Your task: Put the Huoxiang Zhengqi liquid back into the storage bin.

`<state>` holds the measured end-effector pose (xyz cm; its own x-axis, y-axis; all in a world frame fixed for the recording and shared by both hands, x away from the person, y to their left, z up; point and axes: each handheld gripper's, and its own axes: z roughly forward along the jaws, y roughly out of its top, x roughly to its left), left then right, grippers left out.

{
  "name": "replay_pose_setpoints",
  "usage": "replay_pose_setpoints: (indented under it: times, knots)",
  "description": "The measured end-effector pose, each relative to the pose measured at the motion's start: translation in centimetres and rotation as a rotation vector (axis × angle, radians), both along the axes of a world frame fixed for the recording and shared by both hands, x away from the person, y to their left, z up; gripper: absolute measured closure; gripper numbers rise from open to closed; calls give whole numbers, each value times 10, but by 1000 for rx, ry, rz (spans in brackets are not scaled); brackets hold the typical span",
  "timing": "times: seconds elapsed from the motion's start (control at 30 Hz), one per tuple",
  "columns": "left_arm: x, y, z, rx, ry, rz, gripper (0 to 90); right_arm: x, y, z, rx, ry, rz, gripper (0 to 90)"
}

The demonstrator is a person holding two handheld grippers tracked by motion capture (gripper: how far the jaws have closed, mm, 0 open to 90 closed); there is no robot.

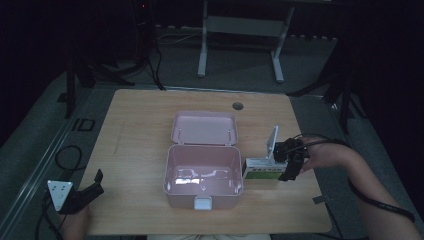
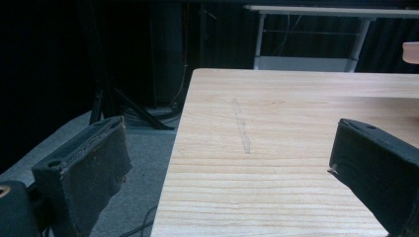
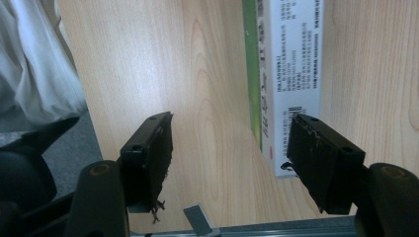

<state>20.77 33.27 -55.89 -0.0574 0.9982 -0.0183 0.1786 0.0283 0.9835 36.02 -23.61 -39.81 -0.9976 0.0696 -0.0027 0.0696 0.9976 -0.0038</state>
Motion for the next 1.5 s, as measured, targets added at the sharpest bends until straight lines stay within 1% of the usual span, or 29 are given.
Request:
replay_pose_setpoints:
  times: [0.03,0.07,0.1,0.13,0.17,0.23,0.27,0.4,0.57,0.63,0.73,0.8,0.87,0.93,0.97,1.03,1.13,1.17,1.23,1.3,1.5]
  knots:
    - [0,0,0,0,0,0,24,0,0,0,0,0,0,338]
    - [0,0,0,1,0,0,24,2,1,0,1,-9,-1,356]
    - [0,0,0,1,1,0,24,6,2,-1,-6,-8,-7,361]
    - [0,0,0,1,2,-1,24,8,3,-2,-1,-12,-7,365]
    - [0,0,0,1,1,-1,24,10,3,-2,1,-8,-13,369]
    - [0,0,0,2,3,-2,24,14,4,-4,-8,-7,-8,369]
    - [0,0,0,2,3,-2,24,16,5,-5,-9,-2,-16,369]
    - [0,0,0,3,5,-4,24,24,8,-13,-23,4,-25,385]
    - [1,0,0,5,9,-7,24,33,12,-22,-51,-14,-24,411]
    - [1,0,0,5,9,-8,24,36,15,-26,-60,-1,-24,418]
    - [1,0,0,3,10,-7,24,39,19,-31,-67,4,-14,432]
    - [1,0,0,5,11,-7,24,40,22,-34,-67,-6,-6,457]
    - [1,-1,0,5,10,-9,24,42,24,-38,-66,3,1,460]
    - [1,-1,0,5,11,-10,24,42,26,-41,-63,10,5,489]
    - [1,-1,0,5,11,-9,24,43,26,-44,-71,8,10,490]
    - [1,-1,0,4,13,-10,24,43,26,-48,-84,10,17,539]
    - [1,-1,0,5,14,-11,24,43,27,-54,-81,25,21,553]
    - [1,-1,0,6,13,-9,24,43,27,-55,-78,34,23,555]
    - [1,-1,0,5,14,-11,24,43,28,-57,-80,28,26,578]
    - [1,-1,0,4,14,-10,24,43,29,-58,-79,27,31,582]
    - [1,-1,0,8,17,-10,24,45,29,-59,-72,41,15,597]
